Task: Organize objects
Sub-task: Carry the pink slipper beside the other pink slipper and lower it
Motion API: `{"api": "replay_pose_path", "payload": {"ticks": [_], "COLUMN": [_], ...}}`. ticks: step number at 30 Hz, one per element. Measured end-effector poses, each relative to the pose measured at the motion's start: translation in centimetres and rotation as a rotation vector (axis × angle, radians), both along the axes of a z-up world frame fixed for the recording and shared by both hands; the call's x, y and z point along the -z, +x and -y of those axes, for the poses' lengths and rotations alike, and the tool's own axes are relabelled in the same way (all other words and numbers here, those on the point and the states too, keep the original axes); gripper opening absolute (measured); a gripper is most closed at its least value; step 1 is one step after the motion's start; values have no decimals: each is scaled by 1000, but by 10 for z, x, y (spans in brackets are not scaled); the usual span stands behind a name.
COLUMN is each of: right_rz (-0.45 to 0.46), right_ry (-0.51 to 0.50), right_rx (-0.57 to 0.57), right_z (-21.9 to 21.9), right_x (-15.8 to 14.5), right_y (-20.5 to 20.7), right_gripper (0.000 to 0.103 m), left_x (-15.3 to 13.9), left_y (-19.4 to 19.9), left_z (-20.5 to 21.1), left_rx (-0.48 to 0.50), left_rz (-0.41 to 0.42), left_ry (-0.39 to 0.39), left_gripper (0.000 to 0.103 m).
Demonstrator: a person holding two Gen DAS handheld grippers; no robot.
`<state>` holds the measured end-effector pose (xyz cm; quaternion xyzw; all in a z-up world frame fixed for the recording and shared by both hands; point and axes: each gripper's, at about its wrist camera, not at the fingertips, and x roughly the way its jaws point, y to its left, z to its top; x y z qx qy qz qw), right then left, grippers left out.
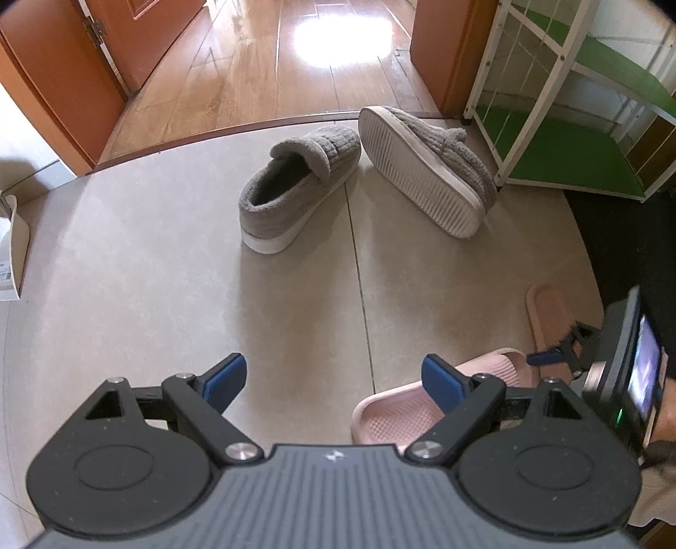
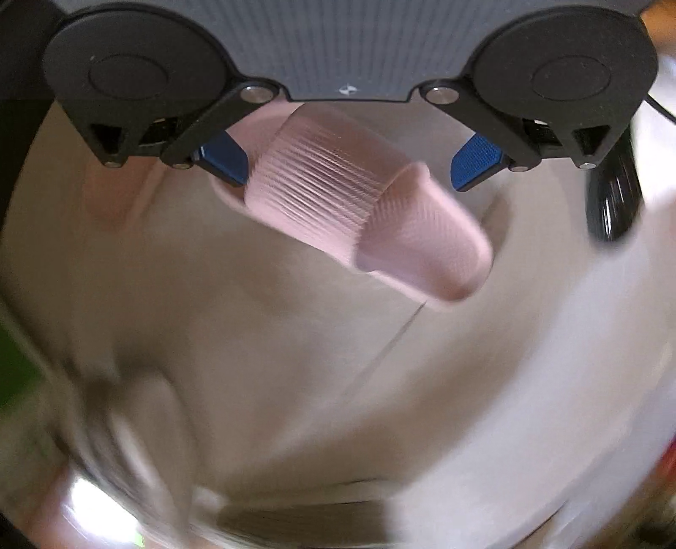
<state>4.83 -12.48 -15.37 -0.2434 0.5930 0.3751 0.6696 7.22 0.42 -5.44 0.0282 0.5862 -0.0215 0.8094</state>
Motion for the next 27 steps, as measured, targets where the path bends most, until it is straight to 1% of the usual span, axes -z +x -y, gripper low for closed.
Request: {"api": "replay_pose_path", "payload": {"ticks": [3,5,8,10,11,15,17,18,20,23,25,27], "right_rz": [101,144,191,199,193,228,244,244,251,262,267,251], "right_ry": [-65,-108,-155,-162,-161,-149,-166,-165,-169,-162,-159,-160], "right_rx": [-310,-497,-696,-759,-779,-834,-835,-818,-748,-590,-450,-286], "right_z": [-21,-30,-38,-41,-44,-49,-51,-51,-51,-47,-44,-41], "right_x": [8,18,37,47,53,65,74,74,70,62,54,47], "right_y": [-20,-32,-44,-46,-47,-52,-56,-57,-54,-50,-47,-44], "right_gripper": [103,103,103,103,103,103,98,97,94,93,93,93], "left_x": [2,4,8,11,12,16,17,17,17,15,13,12], "left_y": [0,0,1,1,2,2,2,3,3,4,3,3], "left_z": [0,1,1,2,2,2,1,0,0,0,1,3], "left_rx": [2,5,8,13,15,15,12,11,8,6,8,11], "left_rz": [-4,-10,-26,-35,-38,-47,-53,-54,-52,-49,-44,-38], "left_ry": [2,2,2,1,2,13,13,13,12,9,5,6], "left_gripper": [90,90,90,90,90,90,90,90,90,90,90,90]}}
